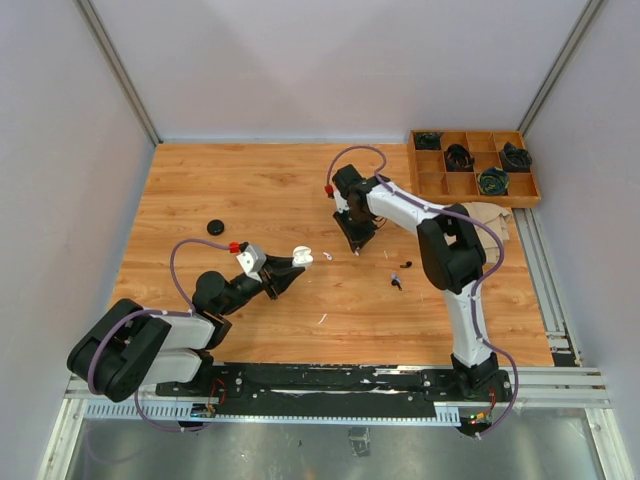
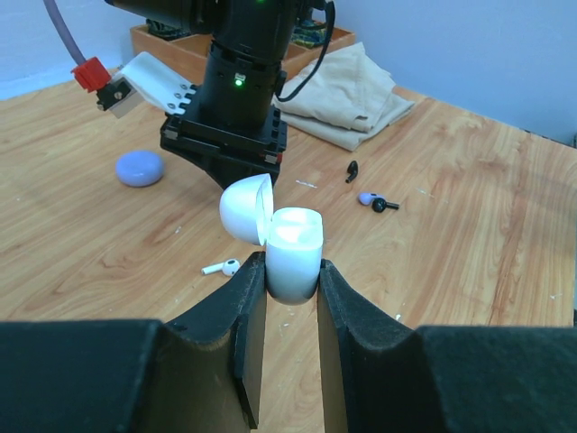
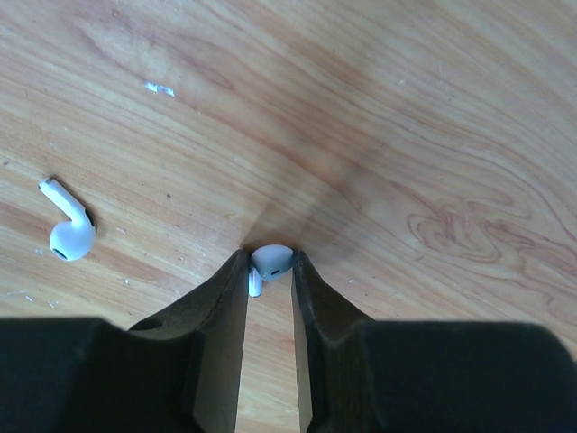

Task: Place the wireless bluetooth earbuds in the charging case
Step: Pick up the earbud from the center of the board, then place the earbud in the charging case.

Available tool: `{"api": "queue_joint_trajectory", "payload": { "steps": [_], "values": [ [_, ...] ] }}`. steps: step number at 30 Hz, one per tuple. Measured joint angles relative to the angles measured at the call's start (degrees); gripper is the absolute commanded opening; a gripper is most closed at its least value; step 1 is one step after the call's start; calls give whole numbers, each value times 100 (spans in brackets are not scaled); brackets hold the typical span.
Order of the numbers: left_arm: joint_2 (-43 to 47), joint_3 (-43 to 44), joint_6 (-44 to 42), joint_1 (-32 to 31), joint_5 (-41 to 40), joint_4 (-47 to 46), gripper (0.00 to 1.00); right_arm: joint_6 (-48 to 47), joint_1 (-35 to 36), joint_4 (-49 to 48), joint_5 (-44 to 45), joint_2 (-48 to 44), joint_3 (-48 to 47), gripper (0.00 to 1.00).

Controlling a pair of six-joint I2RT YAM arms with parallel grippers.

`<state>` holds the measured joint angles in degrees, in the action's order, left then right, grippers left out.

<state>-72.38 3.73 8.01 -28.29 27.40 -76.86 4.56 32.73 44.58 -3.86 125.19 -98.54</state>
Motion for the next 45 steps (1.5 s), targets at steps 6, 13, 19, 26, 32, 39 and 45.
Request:
{"api": "queue_joint_trajectory", "payload": {
  "steps": [6, 13, 19, 26, 32, 39, 45],
  "values": [
    [-79, 0, 44, 0, -50, -234, 0, -26, 2, -243, -85, -380, 509, 23],
    [-151, -116, 153, 0, -116, -575, 0, -146, 74, -726, -302, -1543, 1204, 23],
    [-170, -273, 271, 0, -232, -861, 0, -195, 291, -1484, -601, -2868, 1853, 23],
    [-219, -321, 334, 0, -243, -1069, 0, -273, 710, -2505, -981, -3858, 2756, 23],
    [-437, -321, 407, 0, -107, -1073, 0, -343, 1178, -3307, -1193, -4548, 3390, 23],
    [-361, -321, 404, 0, 177, -1073, 1, -356, 1572, -4415, -1488, -5222, 4085, 23],
    [20, -321, 413, 0, 450, -1082, 2, -352, 1808, -5407, -1700, -5464, 4690, 23]
  ]
}}
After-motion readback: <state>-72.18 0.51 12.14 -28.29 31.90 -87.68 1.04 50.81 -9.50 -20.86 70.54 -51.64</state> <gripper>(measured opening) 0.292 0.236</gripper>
